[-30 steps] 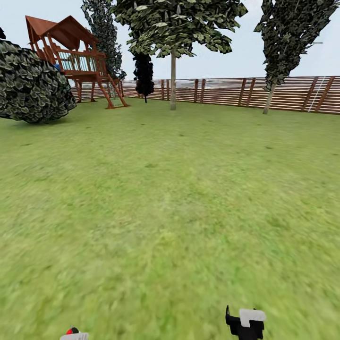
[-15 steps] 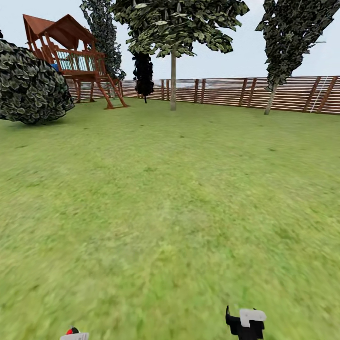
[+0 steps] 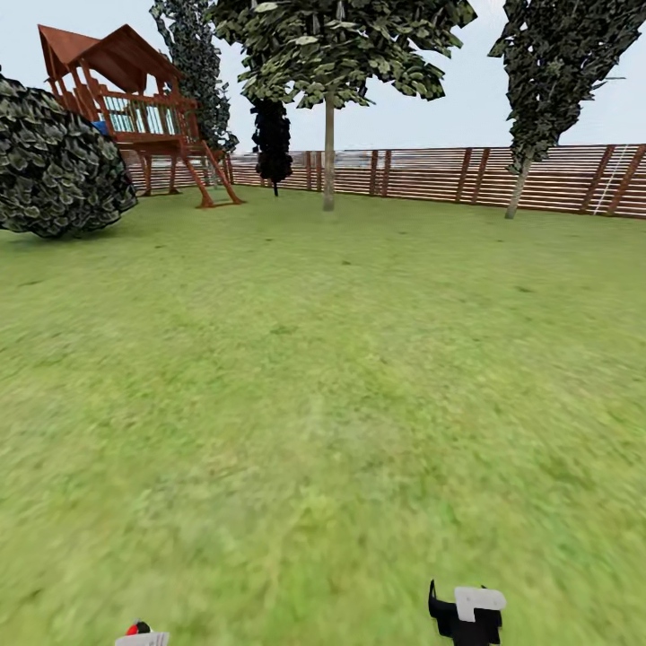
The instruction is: In the garden, pick up the pesticide atomizer on the floor and spray pesticide onto both trees until each tree trunk is fully covered.
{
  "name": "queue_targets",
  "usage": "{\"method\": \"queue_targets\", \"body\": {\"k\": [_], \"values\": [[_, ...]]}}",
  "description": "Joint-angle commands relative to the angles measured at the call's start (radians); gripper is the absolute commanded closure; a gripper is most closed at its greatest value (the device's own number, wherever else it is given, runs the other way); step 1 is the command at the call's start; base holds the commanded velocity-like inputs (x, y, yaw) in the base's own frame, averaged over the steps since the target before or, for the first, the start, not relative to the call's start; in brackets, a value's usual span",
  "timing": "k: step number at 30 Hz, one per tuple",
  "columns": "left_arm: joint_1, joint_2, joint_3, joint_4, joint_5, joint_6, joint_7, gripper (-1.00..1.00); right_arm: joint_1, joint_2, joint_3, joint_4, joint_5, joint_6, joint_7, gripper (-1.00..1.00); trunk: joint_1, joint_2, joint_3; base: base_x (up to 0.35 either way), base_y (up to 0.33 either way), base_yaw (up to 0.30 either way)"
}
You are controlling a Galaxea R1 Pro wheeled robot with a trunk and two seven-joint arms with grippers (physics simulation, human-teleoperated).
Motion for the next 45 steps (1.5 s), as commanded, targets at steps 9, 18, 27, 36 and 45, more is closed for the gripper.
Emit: {"method": "queue_targets", "body": {"k": [9,18,27,36,45], "values": [[-0.001,0.0,0.008,0.001,0.004,-0.002,-0.01,1.0,-0.001,0.0,-0.007,0.001,0.01,-0.002,-0.005,-1.0,0.0,0.0,-0.001,0.338,0.0,0.0],[0.0,-0.001,0.008,0.002,0.004,-0.002,-0.01,1.0,-0.001,0.0,-0.007,0.001,0.01,-0.002,-0.005,-1.0,0.0,0.0,-0.001,0.338,0.0,0.0],[0.0,-0.001,0.008,0.002,0.004,-0.002,-0.01,1.0,-0.001,0.0,-0.007,0.001,0.01,-0.002,-0.005,-1.0,0.0,0.0,-0.001,0.339,0.0,0.0],[-0.001,0.0,0.008,0.001,0.004,-0.002,-0.01,1.0,-0.001,0.0,-0.007,0.001,0.01,-0.002,-0.005,-1.0,0.0,0.0,-0.001,0.338,0.0,0.0],[0.0,-0.001,0.008,0.001,0.004,-0.002,-0.01,1.0,-0.001,-0.001,-0.007,0.001,0.01,-0.002,-0.005,-1.0,0.0,0.0,-0.001,0.338,0.0,0.0]]}}
